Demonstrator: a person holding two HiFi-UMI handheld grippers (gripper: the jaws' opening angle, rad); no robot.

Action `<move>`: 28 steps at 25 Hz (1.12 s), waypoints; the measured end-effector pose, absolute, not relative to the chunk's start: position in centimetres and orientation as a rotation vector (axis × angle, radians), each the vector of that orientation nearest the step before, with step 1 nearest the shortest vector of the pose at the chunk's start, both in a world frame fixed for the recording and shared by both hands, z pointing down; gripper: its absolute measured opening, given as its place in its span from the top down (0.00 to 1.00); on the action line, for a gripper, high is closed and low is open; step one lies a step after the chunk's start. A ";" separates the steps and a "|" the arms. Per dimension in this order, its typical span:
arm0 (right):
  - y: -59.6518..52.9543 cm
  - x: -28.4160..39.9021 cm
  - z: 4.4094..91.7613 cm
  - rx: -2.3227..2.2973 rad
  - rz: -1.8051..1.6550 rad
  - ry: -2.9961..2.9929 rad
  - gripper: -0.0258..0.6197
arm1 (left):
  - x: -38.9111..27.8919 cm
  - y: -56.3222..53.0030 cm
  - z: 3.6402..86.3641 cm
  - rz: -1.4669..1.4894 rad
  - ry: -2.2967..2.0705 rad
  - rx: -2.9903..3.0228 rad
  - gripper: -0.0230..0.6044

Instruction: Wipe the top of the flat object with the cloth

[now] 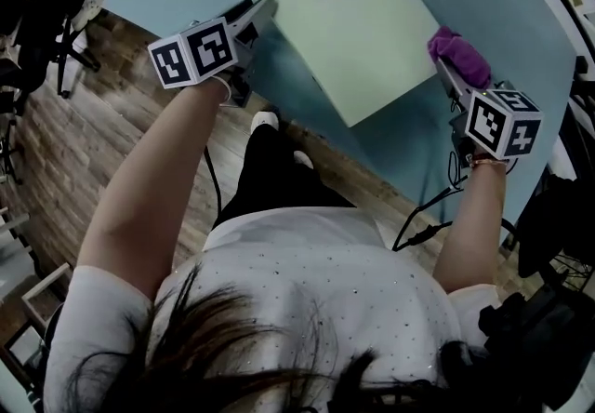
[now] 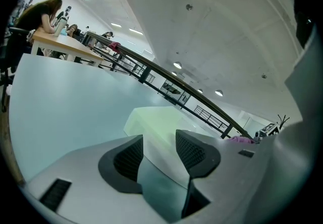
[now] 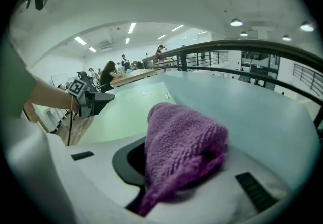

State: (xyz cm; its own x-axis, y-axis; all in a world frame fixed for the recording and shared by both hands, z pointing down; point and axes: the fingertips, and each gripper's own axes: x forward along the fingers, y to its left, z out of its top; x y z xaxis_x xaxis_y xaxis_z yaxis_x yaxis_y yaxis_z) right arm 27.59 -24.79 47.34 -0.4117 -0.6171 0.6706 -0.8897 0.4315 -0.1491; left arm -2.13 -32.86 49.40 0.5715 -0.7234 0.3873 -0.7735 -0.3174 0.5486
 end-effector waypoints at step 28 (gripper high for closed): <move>-12.6 9.7 27.5 1.714 0.284 -2.589 0.91 | -7.5 -16.2 29.2 -0.222 -0.944 2.597 0.96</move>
State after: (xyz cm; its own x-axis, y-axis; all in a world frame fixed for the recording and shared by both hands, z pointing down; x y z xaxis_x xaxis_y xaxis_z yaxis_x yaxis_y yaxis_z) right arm 9.70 -12.65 27.47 -0.3955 -0.9106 0.1201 -0.9149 0.3791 -0.1384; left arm -7.45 -16.23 29.23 0.7635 -0.6455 -0.0219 -0.5878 -0.7085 0.3905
